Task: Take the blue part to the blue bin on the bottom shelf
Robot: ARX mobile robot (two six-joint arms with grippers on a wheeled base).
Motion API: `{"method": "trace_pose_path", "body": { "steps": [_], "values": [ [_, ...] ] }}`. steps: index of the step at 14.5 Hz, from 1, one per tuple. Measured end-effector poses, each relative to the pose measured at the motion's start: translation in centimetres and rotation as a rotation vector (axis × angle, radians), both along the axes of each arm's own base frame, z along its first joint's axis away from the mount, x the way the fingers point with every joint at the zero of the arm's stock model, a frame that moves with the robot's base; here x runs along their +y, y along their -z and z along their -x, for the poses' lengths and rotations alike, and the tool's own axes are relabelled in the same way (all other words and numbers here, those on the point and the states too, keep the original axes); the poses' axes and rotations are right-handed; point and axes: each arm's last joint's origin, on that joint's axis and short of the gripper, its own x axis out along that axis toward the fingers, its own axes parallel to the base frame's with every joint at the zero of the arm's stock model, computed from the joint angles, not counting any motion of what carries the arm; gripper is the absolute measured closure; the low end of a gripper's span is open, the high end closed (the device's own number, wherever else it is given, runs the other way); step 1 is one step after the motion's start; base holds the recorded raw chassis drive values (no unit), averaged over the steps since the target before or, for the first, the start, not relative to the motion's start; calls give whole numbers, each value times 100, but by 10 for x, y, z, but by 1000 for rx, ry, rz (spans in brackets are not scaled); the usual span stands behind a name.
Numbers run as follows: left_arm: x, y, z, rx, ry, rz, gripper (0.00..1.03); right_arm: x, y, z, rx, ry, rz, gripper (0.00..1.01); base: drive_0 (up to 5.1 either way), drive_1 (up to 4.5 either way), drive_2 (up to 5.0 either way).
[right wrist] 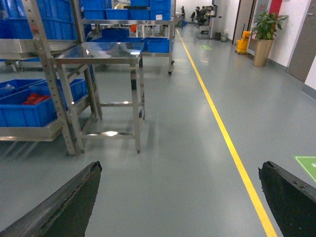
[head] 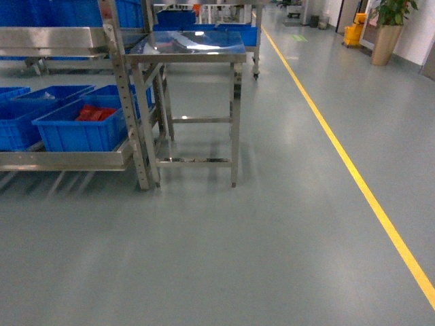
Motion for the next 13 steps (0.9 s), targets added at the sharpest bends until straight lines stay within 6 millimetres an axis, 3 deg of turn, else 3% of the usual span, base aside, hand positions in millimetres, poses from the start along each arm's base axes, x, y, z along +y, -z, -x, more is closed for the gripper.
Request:
{"method": "trace_pose_path", "body": {
  "steps": [13],
  "values": [
    [0,0,0,-3,-1,1,60,0,0,0,2,0,0,3,-4,429,-437]
  ]
}}
